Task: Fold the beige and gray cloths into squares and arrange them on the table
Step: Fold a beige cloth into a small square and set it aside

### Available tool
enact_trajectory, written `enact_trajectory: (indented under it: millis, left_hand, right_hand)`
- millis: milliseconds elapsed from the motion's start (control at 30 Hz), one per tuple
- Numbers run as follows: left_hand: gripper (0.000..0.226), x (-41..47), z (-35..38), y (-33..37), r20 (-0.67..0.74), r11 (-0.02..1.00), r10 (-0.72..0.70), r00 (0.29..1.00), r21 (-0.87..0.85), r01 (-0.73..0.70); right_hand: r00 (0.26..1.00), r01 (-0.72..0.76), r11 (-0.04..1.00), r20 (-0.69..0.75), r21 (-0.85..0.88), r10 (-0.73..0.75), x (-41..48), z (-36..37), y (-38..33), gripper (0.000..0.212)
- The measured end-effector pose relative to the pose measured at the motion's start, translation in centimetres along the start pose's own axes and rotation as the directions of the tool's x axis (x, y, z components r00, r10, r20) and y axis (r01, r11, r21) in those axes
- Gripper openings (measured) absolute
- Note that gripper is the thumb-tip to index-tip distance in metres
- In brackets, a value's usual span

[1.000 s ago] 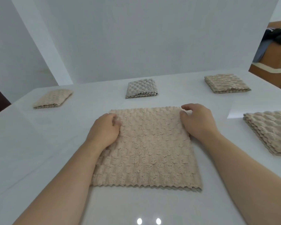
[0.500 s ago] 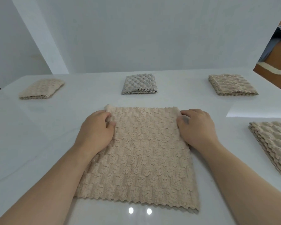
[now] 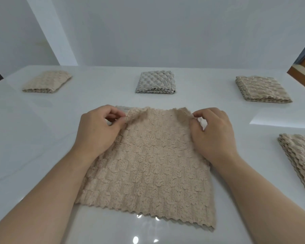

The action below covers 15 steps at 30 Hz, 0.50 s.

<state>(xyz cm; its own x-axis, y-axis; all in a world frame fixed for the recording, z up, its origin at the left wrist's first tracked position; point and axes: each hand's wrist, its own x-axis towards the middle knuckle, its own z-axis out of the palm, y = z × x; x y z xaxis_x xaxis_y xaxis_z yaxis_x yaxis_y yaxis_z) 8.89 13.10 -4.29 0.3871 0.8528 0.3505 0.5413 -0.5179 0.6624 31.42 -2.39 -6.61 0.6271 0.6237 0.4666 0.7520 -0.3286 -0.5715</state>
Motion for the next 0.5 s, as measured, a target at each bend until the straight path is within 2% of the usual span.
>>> enact_trajectory:
  millis: [133, 300, 500]
  left_hand:
    - [0.022, 0.1, -0.4, -0.3, 0.035, 1.000, 0.013, 0.999, 0.008, -0.014]
    - [0.030, 0.0, -1.1, -0.1, 0.046, 0.998, 0.067, 0.997, 0.020, -0.068]
    - [0.038, -0.2, -1.7, 0.6, 0.151, 0.983, 0.148, 0.977, 0.089, -0.163]
  right_hand:
    - [0.999, 0.044, 0.998, 0.030, -0.036, -0.043, -0.7, -0.5, -1.0, 0.015]
    - [0.994, -0.025, 1.000, 0.102, -0.004, 0.025, -1.2, -1.5, -1.8, 0.013]
    - [0.994, -0.067, 0.998, 0.088, 0.007, 0.066, -1.7, -2.1, -2.4, 0.015]
